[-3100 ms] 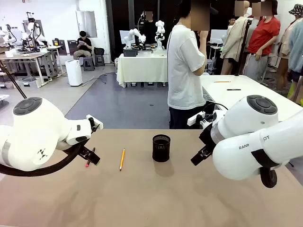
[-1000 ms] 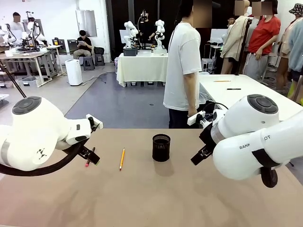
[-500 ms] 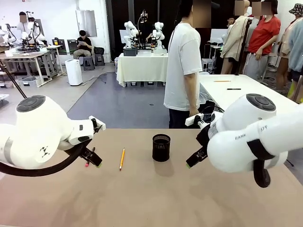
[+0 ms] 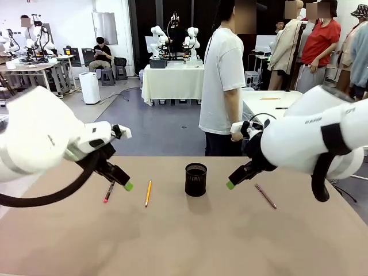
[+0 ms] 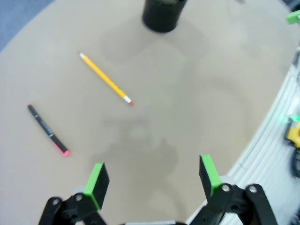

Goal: Place the pens into the pen holder.
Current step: Pick up a writing instrument from the table and place it into the Pen holder.

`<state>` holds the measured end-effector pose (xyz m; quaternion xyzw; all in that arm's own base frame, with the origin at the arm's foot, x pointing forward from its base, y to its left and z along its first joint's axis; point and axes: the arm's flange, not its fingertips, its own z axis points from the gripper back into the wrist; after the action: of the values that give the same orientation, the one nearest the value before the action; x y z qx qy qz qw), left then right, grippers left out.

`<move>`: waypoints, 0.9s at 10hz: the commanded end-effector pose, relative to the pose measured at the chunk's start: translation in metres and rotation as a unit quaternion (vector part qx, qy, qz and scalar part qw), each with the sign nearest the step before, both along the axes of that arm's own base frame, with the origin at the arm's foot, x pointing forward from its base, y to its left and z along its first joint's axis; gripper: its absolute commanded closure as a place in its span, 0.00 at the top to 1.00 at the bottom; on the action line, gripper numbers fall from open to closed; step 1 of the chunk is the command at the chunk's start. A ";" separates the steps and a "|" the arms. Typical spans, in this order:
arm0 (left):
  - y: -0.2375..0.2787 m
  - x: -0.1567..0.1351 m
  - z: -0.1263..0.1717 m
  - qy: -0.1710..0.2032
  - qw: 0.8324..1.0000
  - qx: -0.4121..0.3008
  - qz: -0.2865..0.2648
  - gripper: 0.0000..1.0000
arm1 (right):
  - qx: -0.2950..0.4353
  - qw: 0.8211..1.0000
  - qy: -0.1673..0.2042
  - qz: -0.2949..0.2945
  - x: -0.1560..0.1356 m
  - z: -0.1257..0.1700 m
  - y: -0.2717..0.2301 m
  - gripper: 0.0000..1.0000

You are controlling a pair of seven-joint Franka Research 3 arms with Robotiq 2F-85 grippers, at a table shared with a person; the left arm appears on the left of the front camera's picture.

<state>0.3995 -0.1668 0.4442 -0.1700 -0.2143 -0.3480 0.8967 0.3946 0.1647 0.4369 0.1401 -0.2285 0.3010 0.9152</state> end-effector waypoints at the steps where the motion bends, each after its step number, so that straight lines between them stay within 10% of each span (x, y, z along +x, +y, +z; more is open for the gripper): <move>1: 0.020 0.015 0.018 0.006 0.999 -0.028 -0.039 1.00 | 0.036 0.998 -0.005 0.043 0.008 0.037 -0.016 1.00; 9: 0.111 0.026 0.125 -0.108 0.988 -0.062 -0.095 1.00 | 0.073 0.987 -0.068 0.124 0.022 0.156 -0.104 1.00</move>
<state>0.4212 -0.0625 0.5673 -0.1954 -0.3066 -0.4266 0.8282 0.4084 0.0691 0.5900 0.1964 -0.2833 0.3895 0.8541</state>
